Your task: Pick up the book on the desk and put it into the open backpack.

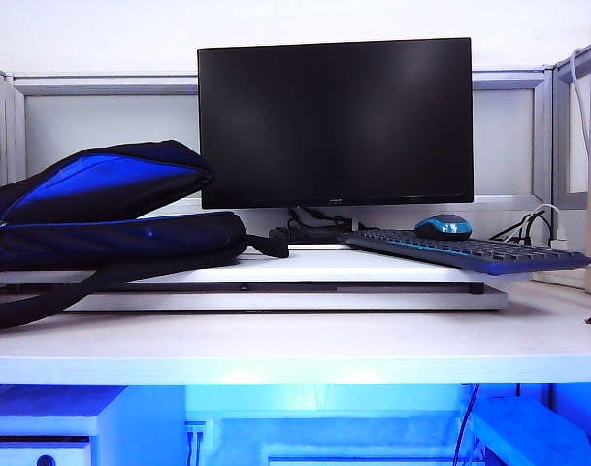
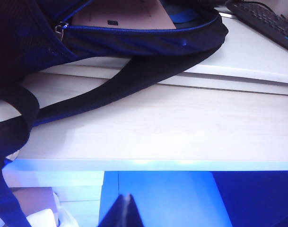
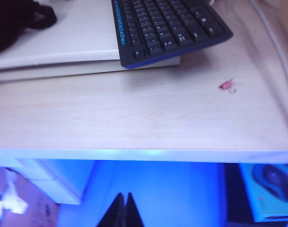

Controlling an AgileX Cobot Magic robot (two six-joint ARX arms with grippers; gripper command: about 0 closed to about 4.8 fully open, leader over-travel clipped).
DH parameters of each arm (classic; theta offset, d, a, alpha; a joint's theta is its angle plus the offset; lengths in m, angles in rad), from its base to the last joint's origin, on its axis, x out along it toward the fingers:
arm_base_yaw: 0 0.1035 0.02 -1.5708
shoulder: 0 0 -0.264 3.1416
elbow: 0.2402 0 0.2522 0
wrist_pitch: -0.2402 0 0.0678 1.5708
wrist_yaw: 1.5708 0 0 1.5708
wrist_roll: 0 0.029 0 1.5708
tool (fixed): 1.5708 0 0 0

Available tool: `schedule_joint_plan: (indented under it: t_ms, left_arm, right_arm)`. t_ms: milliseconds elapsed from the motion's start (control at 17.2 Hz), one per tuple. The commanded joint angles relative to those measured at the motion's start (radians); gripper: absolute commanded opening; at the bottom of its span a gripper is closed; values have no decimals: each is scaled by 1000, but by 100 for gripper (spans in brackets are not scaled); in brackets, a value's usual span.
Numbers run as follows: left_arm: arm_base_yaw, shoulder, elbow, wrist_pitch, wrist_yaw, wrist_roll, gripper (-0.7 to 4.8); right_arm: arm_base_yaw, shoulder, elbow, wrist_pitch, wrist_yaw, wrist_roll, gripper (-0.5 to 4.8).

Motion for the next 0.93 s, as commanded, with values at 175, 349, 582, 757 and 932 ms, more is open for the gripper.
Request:
schedule_joint_plan:
  t_ms: [175, 349, 582, 757, 932]
  left_arm:
    - [0, 1, -6, -8, 4, -14, -5]
    - [0, 1, -6, -8, 5, -15, -5]
    - [0, 1, -6, -8, 5, -14, -5]
    - [0, 1, -6, -8, 5, -14, -5]
    - [0, 1, -6, -8, 5, -14, -5]
  right_arm:
    - [-1, 0, -2, 2, 43, -17, -6]
    - [-1, -1, -2, 2, 43, -16, -6]
    - [-1, -1, -2, 2, 43, -17, -6]
    - [-1, -1, -2, 2, 43, -17, -6]
    - [-1, -1, -2, 2, 43, -17, -6]
